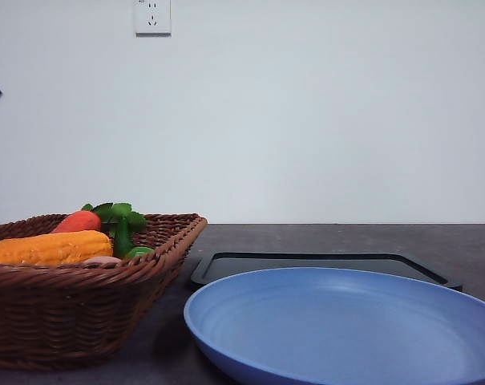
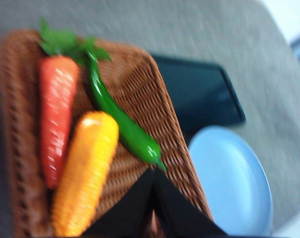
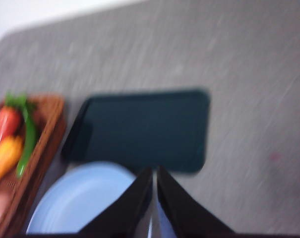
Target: Transfer egg from basket to plate and serve
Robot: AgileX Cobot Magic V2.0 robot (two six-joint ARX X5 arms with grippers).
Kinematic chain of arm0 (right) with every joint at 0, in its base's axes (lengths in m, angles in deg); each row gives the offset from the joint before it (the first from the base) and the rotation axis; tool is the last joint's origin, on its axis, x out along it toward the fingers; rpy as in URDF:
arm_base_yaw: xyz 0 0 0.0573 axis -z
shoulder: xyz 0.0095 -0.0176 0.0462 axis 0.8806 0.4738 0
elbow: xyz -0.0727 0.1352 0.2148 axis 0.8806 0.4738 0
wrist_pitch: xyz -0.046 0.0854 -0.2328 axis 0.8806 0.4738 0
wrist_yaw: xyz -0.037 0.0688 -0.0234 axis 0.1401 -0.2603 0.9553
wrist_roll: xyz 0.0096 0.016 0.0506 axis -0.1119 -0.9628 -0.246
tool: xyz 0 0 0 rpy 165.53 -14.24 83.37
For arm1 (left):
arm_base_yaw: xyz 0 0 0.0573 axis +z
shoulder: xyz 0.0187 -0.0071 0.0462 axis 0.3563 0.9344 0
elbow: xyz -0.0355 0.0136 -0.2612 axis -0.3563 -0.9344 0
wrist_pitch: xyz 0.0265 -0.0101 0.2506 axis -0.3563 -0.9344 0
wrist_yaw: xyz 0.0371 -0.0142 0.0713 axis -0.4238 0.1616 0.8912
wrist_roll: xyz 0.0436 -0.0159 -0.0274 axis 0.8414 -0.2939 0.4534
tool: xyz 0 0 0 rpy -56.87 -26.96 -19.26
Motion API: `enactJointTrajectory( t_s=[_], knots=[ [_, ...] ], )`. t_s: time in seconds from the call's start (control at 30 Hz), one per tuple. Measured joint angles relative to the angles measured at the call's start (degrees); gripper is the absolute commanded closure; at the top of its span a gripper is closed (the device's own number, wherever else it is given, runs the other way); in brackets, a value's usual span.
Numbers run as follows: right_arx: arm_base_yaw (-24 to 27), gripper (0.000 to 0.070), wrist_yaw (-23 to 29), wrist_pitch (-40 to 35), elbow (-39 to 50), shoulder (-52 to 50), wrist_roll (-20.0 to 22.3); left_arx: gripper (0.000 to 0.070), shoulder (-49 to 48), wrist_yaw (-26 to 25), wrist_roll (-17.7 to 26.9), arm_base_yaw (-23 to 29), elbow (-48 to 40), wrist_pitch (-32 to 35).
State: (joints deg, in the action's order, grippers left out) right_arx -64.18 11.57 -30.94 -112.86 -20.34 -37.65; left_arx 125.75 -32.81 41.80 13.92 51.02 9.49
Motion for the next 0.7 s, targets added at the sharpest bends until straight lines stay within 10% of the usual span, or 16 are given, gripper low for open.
enactJointTrajectory(
  t_s=[0.3, 0.47, 0.7],
  knots=[
    [-0.1, 0.0647, -10.32, 14.75, -0.38, 11.46, 5.14, 0.0558, 9.08, -5.78, 2.36, -6.69, 1.83, -1.79],
    [-0.75, 0.0433, -9.18, 13.15, 1.21, 15.54, 5.78, 0.04, 11.14, -5.93, 2.44, -8.38, 1.83, -0.64],
    [-2.53, 0.0426, -9.25, 5.23, 7.91, 20.32, 4.1, 0.0391, 11.56, -5.93, 2.4, -9.33, 1.83, 2.56]
  ],
)
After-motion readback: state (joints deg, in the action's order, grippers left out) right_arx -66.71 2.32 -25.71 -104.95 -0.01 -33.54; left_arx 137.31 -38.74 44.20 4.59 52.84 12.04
